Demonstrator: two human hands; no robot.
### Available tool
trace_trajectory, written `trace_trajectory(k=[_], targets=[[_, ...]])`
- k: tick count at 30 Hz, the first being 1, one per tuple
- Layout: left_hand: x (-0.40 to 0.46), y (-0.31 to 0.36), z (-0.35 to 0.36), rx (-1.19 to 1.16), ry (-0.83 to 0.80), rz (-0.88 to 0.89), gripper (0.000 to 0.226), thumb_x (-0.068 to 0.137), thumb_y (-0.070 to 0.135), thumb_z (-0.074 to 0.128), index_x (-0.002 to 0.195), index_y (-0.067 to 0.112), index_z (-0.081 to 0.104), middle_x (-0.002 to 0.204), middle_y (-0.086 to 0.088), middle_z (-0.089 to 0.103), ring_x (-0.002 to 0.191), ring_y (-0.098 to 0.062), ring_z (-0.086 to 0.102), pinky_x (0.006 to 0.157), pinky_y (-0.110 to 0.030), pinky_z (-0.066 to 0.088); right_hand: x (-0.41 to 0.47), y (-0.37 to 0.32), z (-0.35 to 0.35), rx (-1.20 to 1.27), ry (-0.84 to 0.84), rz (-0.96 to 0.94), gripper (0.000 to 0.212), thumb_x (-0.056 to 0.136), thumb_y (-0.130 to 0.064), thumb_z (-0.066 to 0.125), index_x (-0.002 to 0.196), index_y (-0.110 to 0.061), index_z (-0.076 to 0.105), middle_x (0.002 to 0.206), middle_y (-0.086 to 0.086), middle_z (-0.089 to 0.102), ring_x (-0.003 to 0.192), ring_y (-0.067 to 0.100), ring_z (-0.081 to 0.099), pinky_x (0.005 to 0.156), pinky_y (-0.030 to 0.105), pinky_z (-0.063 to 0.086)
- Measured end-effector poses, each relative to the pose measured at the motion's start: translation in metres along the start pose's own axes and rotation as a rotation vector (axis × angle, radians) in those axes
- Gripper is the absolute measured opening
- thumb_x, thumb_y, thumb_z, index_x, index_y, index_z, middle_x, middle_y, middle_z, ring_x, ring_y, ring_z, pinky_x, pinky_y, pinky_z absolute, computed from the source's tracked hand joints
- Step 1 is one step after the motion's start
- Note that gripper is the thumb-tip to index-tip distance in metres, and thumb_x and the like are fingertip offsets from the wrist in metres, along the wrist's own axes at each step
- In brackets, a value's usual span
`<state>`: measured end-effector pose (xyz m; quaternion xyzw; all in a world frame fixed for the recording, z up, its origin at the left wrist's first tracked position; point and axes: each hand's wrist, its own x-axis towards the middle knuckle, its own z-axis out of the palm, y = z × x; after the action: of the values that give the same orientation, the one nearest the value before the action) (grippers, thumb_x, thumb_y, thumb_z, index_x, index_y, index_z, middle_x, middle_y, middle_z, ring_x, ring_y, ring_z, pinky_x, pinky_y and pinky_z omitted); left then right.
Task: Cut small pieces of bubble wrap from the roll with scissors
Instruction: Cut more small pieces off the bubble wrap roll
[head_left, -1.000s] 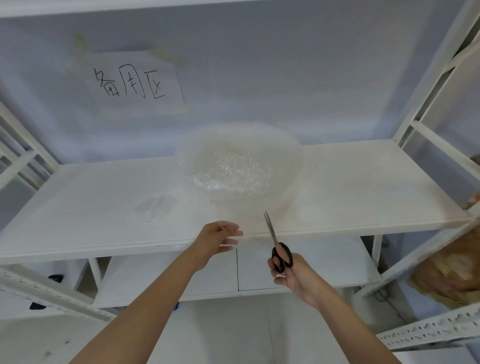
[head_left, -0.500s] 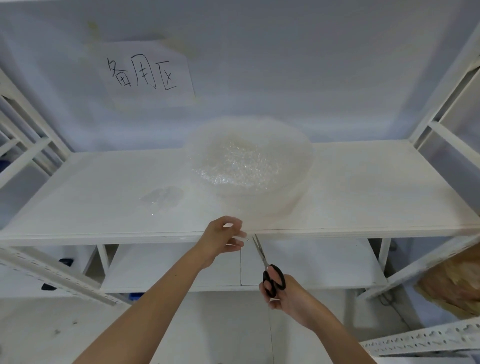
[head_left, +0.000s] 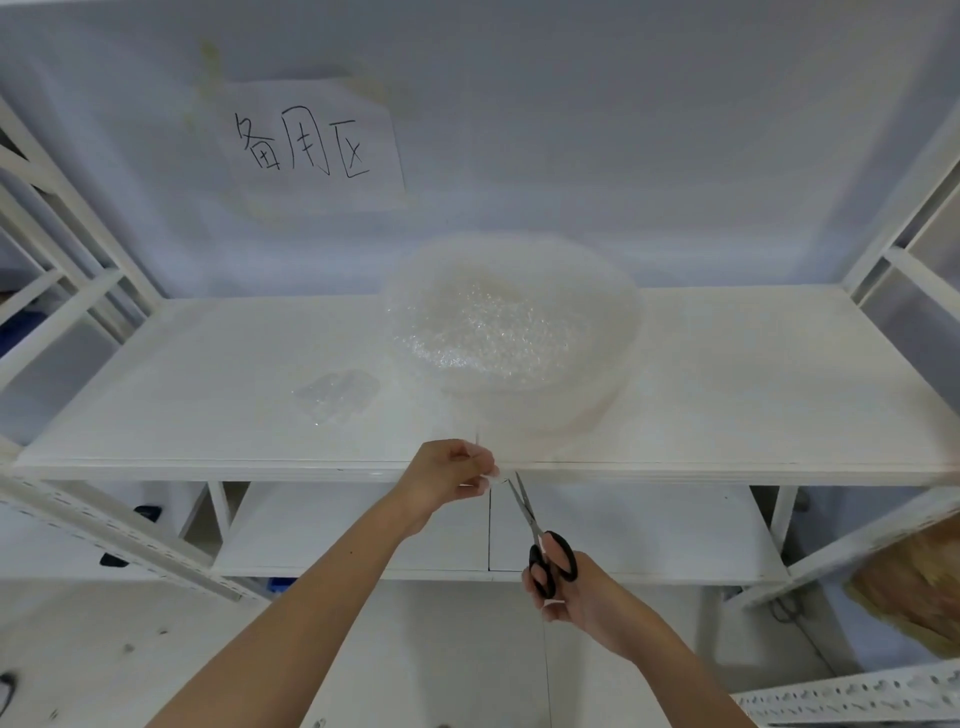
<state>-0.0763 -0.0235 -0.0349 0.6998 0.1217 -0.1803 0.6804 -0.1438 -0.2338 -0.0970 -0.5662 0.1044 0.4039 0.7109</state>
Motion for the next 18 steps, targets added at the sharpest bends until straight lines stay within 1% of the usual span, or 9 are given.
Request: trace_trajectory(k=[4,6,8,11,15,18], targets=[[-0.001,-0.004,-0.002,0.001,0.004,-0.003,0.018,0.091,0.010,0.066,0.103,-0.003,0.068,0.091,-0.012,0.073,0.069,-0.013,0.065,0.071,-0.022,0.056,0.001,-0.009,0.004,0.028,-0.067,-0.041,0.053,0.065,-0.060,0.064,0.070,-0.010,0.048,0.073,0.003,0.055,0.060,0.016,0.047,0.061,0.027,0.036],[-0.001,-0.005,-0.004,-0.001,0.014,0.005,0.017,0.092,0.010,0.065,0.103,-0.002,0.068,0.090,-0.012,0.073,0.070,-0.014,0.064,0.074,-0.023,0.057,0.001,-0.010,0.005,0.035,-0.088,-0.043,0.054,0.063,-0.060,0.066,0.070,-0.010,0.048,0.073,0.002,0.055,0.060,0.016,0.048,0.061,0.027,0.037],[-0.001,-0.006,-0.007,-0.003,0.024,0.010,0.016,0.091,0.010,0.066,0.102,-0.001,0.068,0.089,-0.012,0.073,0.070,-0.014,0.063,0.077,-0.025,0.058,0.001,-0.008,0.003,0.027,-0.110,-0.052,0.057,0.062,-0.064,0.068,0.071,-0.010,0.050,0.074,0.002,0.056,0.062,0.016,0.049,0.063,0.027,0.039],[-0.002,-0.006,-0.010,-0.001,0.023,0.015,0.017,0.091,0.011,0.066,0.103,-0.001,0.068,0.087,-0.010,0.072,0.070,-0.015,0.063,0.074,-0.023,0.057,0.000,-0.003,-0.001,0.013,-0.152,-0.072,0.063,0.062,-0.071,0.071,0.073,-0.012,0.051,0.077,0.002,0.056,0.065,0.016,0.049,0.066,0.028,0.039],[-0.003,-0.005,-0.012,0.018,0.031,0.011,0.017,0.092,0.010,0.065,0.107,0.001,0.067,0.086,-0.009,0.072,0.071,-0.016,0.063,0.073,-0.022,0.057,-0.001,-0.001,-0.003,0.009,-0.179,-0.076,0.062,0.069,-0.071,0.067,0.074,-0.011,0.049,0.080,0.004,0.055,0.066,0.017,0.048,0.067,0.028,0.040],[-0.003,-0.007,-0.012,0.025,0.017,0.002,0.018,0.092,0.007,0.064,0.109,0.002,0.066,0.087,-0.010,0.071,0.071,-0.015,0.063,0.074,-0.023,0.057,-0.001,-0.007,-0.001,-0.018,-0.177,-0.071,0.066,0.065,-0.073,0.068,0.074,-0.011,0.048,0.080,0.004,0.056,0.066,0.017,0.048,0.066,0.028,0.040]])
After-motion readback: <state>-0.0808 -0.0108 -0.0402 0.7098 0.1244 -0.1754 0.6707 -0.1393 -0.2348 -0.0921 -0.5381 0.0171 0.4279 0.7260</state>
